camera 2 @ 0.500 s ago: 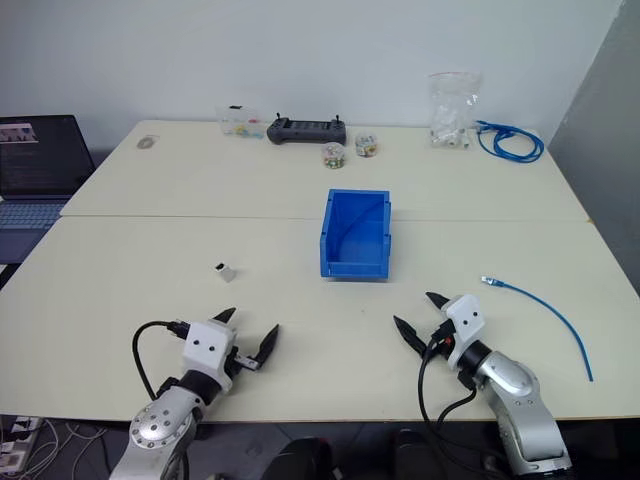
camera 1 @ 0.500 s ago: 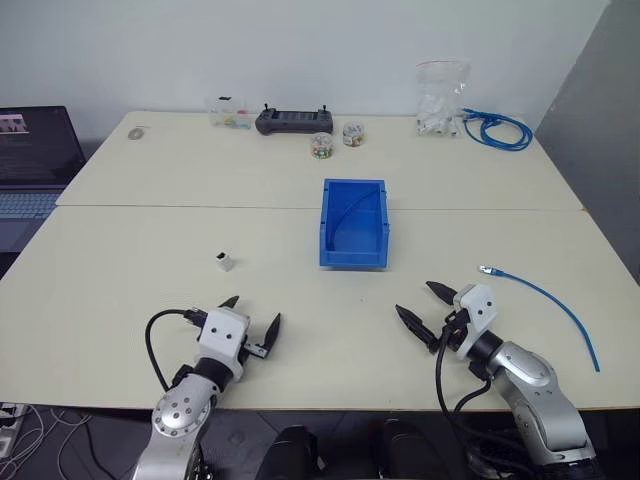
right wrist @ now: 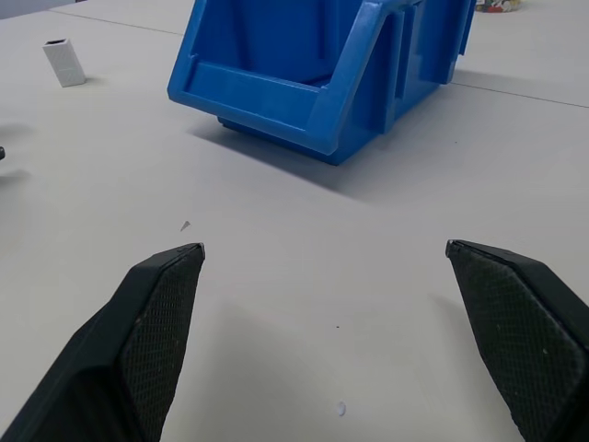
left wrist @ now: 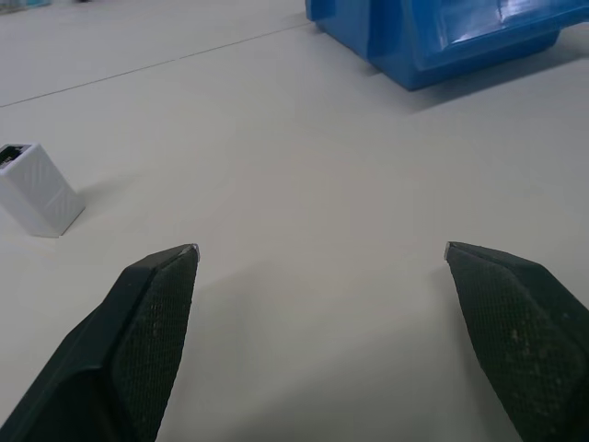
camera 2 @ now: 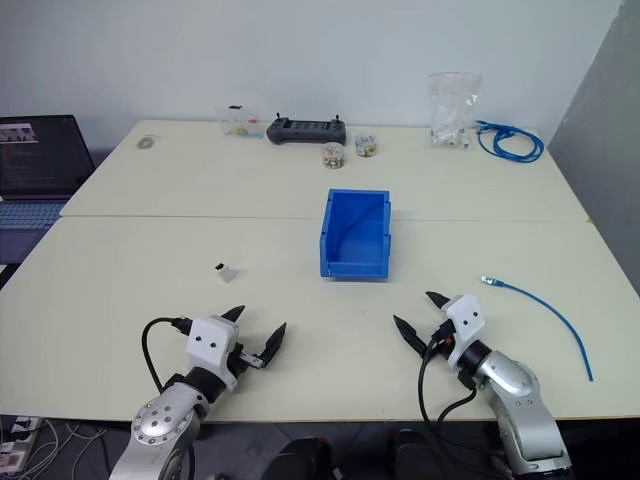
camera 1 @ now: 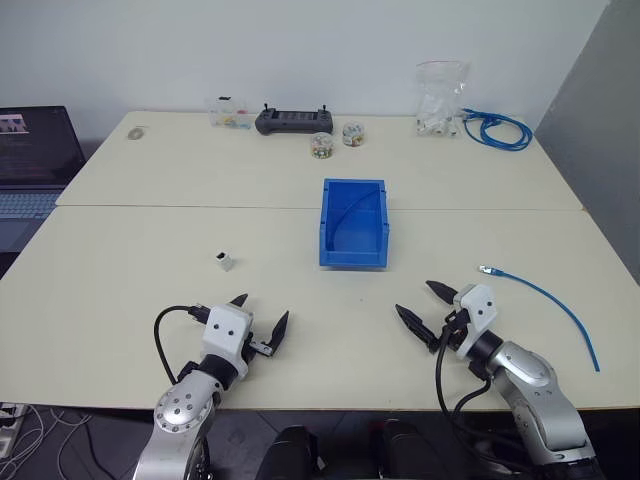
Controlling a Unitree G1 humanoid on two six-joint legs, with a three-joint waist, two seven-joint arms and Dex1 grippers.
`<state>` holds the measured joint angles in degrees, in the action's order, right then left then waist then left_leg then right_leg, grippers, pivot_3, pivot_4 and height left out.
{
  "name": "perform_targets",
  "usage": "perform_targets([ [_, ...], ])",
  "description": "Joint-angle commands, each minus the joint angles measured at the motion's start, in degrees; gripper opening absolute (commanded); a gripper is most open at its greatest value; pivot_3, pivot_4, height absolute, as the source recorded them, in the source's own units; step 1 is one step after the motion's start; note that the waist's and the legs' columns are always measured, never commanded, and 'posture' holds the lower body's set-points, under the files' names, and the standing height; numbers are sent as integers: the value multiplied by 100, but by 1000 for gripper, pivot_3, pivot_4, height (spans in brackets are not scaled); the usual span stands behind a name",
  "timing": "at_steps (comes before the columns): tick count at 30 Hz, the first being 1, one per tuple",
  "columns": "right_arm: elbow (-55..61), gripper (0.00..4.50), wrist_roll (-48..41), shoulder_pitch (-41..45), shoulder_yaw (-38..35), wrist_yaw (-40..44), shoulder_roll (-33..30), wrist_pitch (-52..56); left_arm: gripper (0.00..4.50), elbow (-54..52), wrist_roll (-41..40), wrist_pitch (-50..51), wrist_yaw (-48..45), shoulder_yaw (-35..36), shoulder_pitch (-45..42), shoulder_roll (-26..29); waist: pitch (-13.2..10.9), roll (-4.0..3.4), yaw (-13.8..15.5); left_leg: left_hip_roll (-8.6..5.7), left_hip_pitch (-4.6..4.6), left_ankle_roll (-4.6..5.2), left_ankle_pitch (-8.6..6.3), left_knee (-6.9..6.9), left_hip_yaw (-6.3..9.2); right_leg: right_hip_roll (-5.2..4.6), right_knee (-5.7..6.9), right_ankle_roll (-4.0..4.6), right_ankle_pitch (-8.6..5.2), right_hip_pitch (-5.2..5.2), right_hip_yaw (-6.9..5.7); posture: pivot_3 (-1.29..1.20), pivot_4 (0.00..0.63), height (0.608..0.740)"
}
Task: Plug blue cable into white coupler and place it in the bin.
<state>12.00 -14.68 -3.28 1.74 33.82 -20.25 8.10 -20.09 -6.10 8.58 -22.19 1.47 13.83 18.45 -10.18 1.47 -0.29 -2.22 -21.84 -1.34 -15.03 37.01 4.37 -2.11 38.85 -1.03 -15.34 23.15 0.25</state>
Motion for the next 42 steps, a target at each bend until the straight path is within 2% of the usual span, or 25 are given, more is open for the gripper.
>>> perform_targets([
  [1,94,4459,-14,53,-53,57,-64,-100,4500,-302,-174,-228,-755,-194,-23,471,0,0,0,0,0,0,0,0,0,0,0,0,0,0,0,0,150,740],
  [3,129,4459,8,88,-74,41,-119,-29,4500,-266,-104,-241,-1073,-379,-212,735,0,-3,-1,0,0,0,0,-1,1,1,0,0,0,0,-2,0,150,740],
  [7,468,4459,-228,94,-245,134,-384,308,4500,-241,-360,140,-1345,-540,-1028,818,0,-2,14,-2,-3,0,0,3,0,0,-1,1,0,-1,0,0,150,740],
  [10,830,4459,-455,11,-581,299,-817,627,4500,-360,-654,680,-1577,-662,-1742,836,0,-2,13,-3,-4,0,0,3,0,0,0,8,4,-1,-1,0,150,740],
  [14,975,4459,-816,-1,-1322,642,-1742,1279,4500,-477,-1172,1699,-1908,-768,-2691,958,-2,1,14,-6,-6,0,0,5,0,0,1,18,13,-2,-2,0,150,740],
  [16,644,4459,-899,146,-1660,989,-2332,1474,4500,-502,-1287,2014,-2210,-947,-3089,1134,-2,2,-13,-6,-2,0,0,3,-2,2,1,15,11,-3,0,0,150,740],
  [18,-173,4459,-743,587,-1699,1515,-3140,1637,4500,-510,-1388,2355,-2544,-1214,-3492,1307,-4,2,-48,-4,0,1,0,3,-6,7,3,-2,1,-3,3,0,150,740],
  [22,-1745,4459,-324,1632,-1067,2301,-3924,1574,4500,-396,-1374,2494,-2867,-1607,-3873,1348,-7,5,-124,-2,7,6,3,2,-17,12,4,-1,1,-5,14,0,150,740],
  [27,-3916,4459,539,3256,-102,2969,-3951,1085,4500,-177,-1155,2429,-3000,-2050,-4190,1210,-12,7,-156,1,8,4,4,1,-23,14,4,23,15,-3,21,0,150,740],
  [30,-4815,4459,790,3960,268,3446,-3795,954,4500,-114,-1124,2454,-2990,-2176,-4390,1075,-14,4,-149,-2,6,4,5,5,-29,12,5,25,17,0,30,0,150,740],
  [37,-6084,4459,1292,4768,704,3908,-3430,793,4500,-196,-1141,2621,-2928,-2215,-4538,932,-15,4,-138,-4,4,2,6,7,-32,5,3,25,18,1,33,0,150,740],
  [38,-6209,4101,1329,4832,721,3934,-3387,788,4500,-215,-1142,2646,-2929,-2208,-4541,935,-15,4,-138,-4,3,1,6,7,-31,4,3,25,19,1,33,0,150,740],
  [39,-6314,3972,1365,4885,730,3948,-3352,772,4500,-231,-1145,2669,-2927,-2200,-4543,935,-15,4,-140,-4,3,1,6,8,-32,4,3,25,19,1,34,0,150,740],
  [42,-6501,3215,1457,4996,735,4031,-3283,689,4500,-254,-1163,2738,-2925,-2176,-4556,939,-15,3,-142,-5,5,1,6,9,-33,3,5,24,20,1,36,0,150,740],
])
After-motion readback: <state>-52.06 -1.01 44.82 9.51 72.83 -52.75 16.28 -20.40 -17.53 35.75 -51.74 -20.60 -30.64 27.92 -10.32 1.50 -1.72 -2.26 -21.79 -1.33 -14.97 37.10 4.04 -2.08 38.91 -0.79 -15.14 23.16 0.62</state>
